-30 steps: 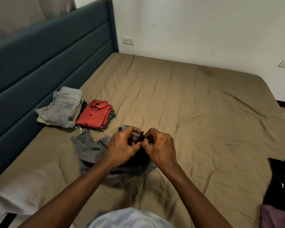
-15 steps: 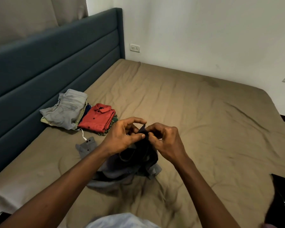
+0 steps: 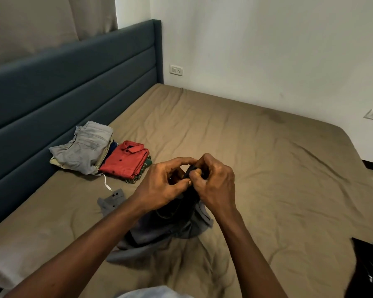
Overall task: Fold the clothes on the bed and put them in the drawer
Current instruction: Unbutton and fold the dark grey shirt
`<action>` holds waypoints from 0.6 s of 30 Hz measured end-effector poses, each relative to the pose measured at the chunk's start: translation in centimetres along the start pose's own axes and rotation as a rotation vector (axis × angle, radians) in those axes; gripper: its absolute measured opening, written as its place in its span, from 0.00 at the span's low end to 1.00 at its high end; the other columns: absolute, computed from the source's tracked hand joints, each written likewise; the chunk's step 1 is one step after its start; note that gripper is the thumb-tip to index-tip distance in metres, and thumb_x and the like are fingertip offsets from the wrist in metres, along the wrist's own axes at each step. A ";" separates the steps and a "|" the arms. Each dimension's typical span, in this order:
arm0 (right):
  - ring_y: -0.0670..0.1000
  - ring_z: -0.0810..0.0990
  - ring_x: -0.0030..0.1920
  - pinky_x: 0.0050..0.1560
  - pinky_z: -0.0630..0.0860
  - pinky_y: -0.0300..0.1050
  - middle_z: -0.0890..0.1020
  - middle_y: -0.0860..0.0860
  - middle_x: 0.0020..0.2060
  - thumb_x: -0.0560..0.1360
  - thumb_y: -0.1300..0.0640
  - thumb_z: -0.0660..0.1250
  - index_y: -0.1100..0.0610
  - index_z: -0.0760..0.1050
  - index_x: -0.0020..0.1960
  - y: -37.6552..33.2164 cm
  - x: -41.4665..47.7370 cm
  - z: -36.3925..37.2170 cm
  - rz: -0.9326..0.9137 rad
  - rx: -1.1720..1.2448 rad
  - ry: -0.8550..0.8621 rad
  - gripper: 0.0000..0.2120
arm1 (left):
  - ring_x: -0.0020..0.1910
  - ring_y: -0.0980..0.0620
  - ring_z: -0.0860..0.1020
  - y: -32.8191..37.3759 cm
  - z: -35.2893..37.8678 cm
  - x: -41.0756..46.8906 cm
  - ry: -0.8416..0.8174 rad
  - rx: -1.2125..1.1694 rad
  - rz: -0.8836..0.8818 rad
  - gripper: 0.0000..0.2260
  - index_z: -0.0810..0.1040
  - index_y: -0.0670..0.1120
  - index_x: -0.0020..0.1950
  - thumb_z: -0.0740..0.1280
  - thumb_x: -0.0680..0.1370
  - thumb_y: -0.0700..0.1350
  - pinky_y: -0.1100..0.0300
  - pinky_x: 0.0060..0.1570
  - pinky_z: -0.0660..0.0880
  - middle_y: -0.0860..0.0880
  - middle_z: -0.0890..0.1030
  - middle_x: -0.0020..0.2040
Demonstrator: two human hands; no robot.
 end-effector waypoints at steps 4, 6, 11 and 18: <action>0.44 0.85 0.42 0.45 0.83 0.46 0.86 0.43 0.40 0.76 0.64 0.69 0.53 0.84 0.47 1.0 0.3 0.1 0.133 0.350 -0.049 0.09 | 0.36 0.55 0.85 2.0 -2.5 0.7 0.146 0.245 0.104 0.15 0.82 0.56 0.60 0.75 0.76 0.42 0.53 0.38 0.82 0.55 0.85 0.43; 0.46 0.87 0.48 0.52 0.84 0.51 0.88 0.46 0.44 0.79 0.64 0.68 0.55 0.86 0.50 1.1 0.5 0.2 0.160 0.469 -0.099 0.10 | 0.36 0.58 0.84 2.6 -3.1 0.8 0.178 0.298 0.163 0.11 0.82 0.53 0.56 0.76 0.76 0.44 0.54 0.37 0.82 0.57 0.85 0.45; 0.48 0.87 0.48 0.53 0.84 0.52 0.88 0.48 0.45 0.78 0.60 0.73 0.55 0.85 0.55 0.9 0.8 -0.3 0.180 0.536 -0.140 0.07 | 0.45 0.58 0.84 4.9 -3.1 0.4 0.154 0.391 0.371 0.05 0.83 0.47 0.51 0.75 0.76 0.44 0.57 0.41 0.81 0.54 0.85 0.52; 0.50 0.86 0.51 0.54 0.83 0.53 0.88 0.49 0.48 0.81 0.62 0.68 0.55 0.86 0.55 0.2 0.5 0.2 0.185 0.562 -0.265 0.09 | 0.52 0.59 0.84 7.3 -3.4 -0.2 0.092 0.509 0.522 0.07 0.84 0.44 0.52 0.76 0.74 0.39 0.62 0.49 0.81 0.49 0.85 0.57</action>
Point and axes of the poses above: each hand's wrist, its own x-axis towards the middle knuckle, its own z-axis out of the palm, y = z × x, the point moved 10 cm from there along x, towards the middle knuckle
